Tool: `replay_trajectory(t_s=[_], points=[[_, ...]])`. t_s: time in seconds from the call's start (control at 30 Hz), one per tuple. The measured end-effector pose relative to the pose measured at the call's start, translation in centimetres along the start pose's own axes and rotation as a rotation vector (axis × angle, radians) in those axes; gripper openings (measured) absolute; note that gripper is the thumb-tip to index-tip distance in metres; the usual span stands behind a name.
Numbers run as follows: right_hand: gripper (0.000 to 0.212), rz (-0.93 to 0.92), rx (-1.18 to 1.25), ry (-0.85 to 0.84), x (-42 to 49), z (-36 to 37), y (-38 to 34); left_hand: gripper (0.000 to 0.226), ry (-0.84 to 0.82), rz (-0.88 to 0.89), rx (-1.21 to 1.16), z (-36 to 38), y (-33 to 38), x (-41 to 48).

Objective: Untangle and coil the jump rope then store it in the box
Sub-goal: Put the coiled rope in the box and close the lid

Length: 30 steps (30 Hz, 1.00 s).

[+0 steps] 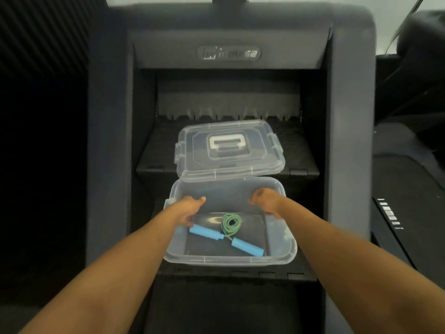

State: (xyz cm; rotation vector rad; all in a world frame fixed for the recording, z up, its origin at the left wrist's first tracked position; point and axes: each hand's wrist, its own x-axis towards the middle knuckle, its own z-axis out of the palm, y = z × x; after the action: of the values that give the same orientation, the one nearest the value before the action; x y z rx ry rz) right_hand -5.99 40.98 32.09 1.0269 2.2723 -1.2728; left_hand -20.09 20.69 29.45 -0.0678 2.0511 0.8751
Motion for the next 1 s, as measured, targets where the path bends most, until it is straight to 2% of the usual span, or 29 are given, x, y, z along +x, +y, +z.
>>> replay_trajectory(t_s=[0.17, 0.27, 0.33, 0.4, 0.5, 0.57, 0.63, 0.73, 0.8, 0.93, 1.0], points=[[0.041, 0.089, 0.075, -0.067, -0.5, -0.9, 0.0, 0.061, -0.002, 0.002, -0.086, -0.7, 0.5, 1.1], [0.024, 0.158, 0.209, -0.180, -0.5, -2.5, -0.9, 0.032, -0.043, 0.047, 0.065, -1.8, 1.7, 0.9], [0.015, 0.222, 0.181, -0.235, -0.8, -4.9, -2.1, 0.019, -0.082, 0.017, 0.200, -3.5, 3.0, 0.4], [0.012, 0.265, 0.070, -0.162, -0.5, -7.9, -3.3, 0.019, -0.160, -0.053, 0.272, -5.9, 4.7, -0.9], [0.015, 0.335, -0.012, 0.090, 0.4, -11.6, -4.4, 0.023, -0.219, -0.126, 0.319, -8.9, 7.1, -3.1], [0.015, 0.346, 0.030, 0.217, 1.2, -12.8, -4.7, 0.027, -0.146, -0.120, 0.345, -10.2, 8.4, -3.7], [0.018, 0.290, 0.090, 0.284, 2.3, -13.1, -5.1, 0.028, -0.005, -0.064, 0.371, -11.2, 9.8, -3.3], [0.019, 0.185, 0.068, 0.404, 3.5, -11.9, -6.0, 0.024, 0.255, 0.091, 0.285, -11.2, 11.5, -0.9], [0.023, 0.134, 0.028, 0.481, 4.3, -10.9, -6.3, 0.024, 0.368, 0.142, 0.219, -10.1, 12.1, 0.1], [0.044, 0.085, 0.166, 0.490, 5.9, -9.6, -5.7, 0.042, 0.528, 0.186, 0.389, -7.5, 12.8, 1.7], [0.057, 0.095, 0.212, 0.469, 6.8, -9.1, -5.3, 0.044, 0.566, 0.199, 0.436, -6.6, 12.9, 2.4]])
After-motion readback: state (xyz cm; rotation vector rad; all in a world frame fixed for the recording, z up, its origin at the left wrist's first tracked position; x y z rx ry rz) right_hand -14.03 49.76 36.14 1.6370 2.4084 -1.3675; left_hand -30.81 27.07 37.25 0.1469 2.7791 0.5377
